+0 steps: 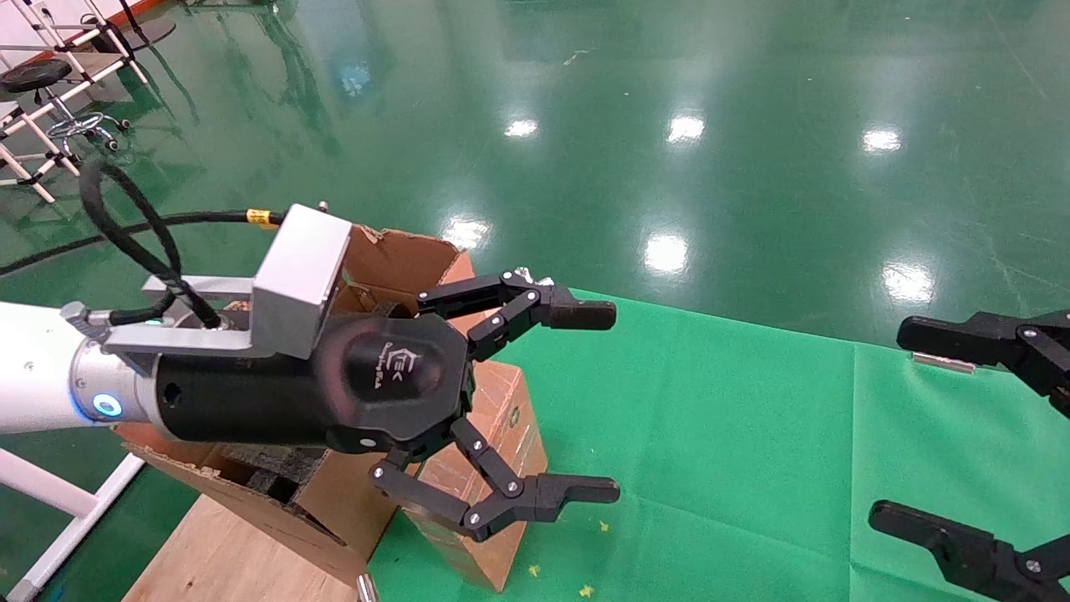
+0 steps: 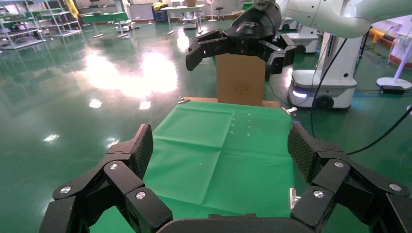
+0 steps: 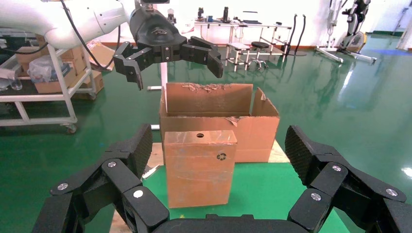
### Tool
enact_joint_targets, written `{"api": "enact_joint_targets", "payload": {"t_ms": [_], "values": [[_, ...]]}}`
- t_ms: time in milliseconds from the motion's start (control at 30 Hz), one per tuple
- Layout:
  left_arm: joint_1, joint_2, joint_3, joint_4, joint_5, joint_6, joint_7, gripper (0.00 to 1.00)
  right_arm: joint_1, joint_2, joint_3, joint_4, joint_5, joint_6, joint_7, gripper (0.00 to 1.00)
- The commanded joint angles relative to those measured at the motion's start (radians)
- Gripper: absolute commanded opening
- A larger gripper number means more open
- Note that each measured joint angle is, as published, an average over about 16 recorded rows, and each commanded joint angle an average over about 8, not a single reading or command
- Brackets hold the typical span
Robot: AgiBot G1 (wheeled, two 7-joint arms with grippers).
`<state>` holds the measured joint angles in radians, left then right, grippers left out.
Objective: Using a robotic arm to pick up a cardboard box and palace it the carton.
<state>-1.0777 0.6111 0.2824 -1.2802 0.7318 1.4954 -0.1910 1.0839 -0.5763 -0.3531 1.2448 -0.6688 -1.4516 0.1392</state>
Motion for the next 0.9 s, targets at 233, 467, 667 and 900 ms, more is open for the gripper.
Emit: {"api": "enact_joint_targets", "payload": {"t_ms": [233,467,667,900], "values": [[0.000,-0.001,0.000,0.001,0.001,-0.001,-0.002,1.00,0.000,0.000,0.000,0.000,0.000,0.000,0.000,0.00],[-0.028,-0.032,0.024,0.000,0.044,-0.019,-0.085,1.00,0.000,0.000,0.000,0.000,0.000,0.000,0.000,0.00],[-0.097,-0.085,0.076,-0.037,0.158,-0.068,-0.266,1.00,0.000,0.000,0.000,0.000,0.000,0.000,0.000,0.00],[-0.222,-0.120,0.155,-0.072,0.338,-0.054,-0.472,1.00,0.000,0.000,0.000,0.000,0.000,0.000,0.000,0.00]]}}
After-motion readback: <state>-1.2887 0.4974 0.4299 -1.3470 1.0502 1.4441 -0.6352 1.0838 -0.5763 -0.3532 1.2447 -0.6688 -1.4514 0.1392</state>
